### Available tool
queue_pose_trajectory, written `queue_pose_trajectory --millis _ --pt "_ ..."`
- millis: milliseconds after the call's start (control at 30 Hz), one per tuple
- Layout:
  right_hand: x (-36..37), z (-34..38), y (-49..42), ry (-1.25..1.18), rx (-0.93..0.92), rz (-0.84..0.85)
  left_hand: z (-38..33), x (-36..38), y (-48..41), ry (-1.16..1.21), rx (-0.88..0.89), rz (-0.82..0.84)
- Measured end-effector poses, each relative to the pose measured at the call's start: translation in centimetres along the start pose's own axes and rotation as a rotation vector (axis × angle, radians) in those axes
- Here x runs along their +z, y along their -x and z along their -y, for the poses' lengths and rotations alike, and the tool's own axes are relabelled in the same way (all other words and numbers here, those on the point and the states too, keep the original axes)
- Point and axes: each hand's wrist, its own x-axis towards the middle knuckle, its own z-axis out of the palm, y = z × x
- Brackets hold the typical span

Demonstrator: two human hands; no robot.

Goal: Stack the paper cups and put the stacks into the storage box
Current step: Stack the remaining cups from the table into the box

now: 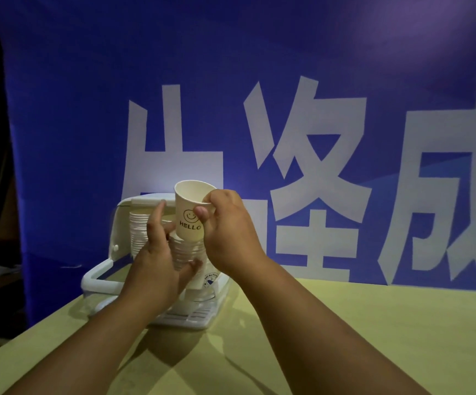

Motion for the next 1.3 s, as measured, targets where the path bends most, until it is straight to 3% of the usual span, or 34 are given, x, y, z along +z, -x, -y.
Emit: queue_pose_trajectory --millis 200,367,533,733,867,1300 --pt "0.0 -0.2 -0.1 0.115 -0.002 0.002 0.2 0.3 0.0 -0.009 0.041 -0.006" --pt "0.3 -1.0 0.3 0.171 0.068 0.201 0.5 0.4 -0.1 -0.021 0.081 -0.005" --pt "0.4 -2.2 0.8 0.028 0.124 0.309 0.9 0.1 -0.1 -0.081 0.045 0.055" --pt "1.4 -3.1 1.6 -0.092 0.295 0.211 1.0 -0.5 -0.2 -0.092 -0.018 0.085" --pt "2.2 -2.8 2.2 -0.206 0.358 0.240 1.1 -0.9 -0.2 -0.083 -0.075 0.109" --pt "4.0 -3.2 2.9 -0.289 0.319 0.430 1.8 -2.1 -0.5 -0.171 -0.207 0.149"
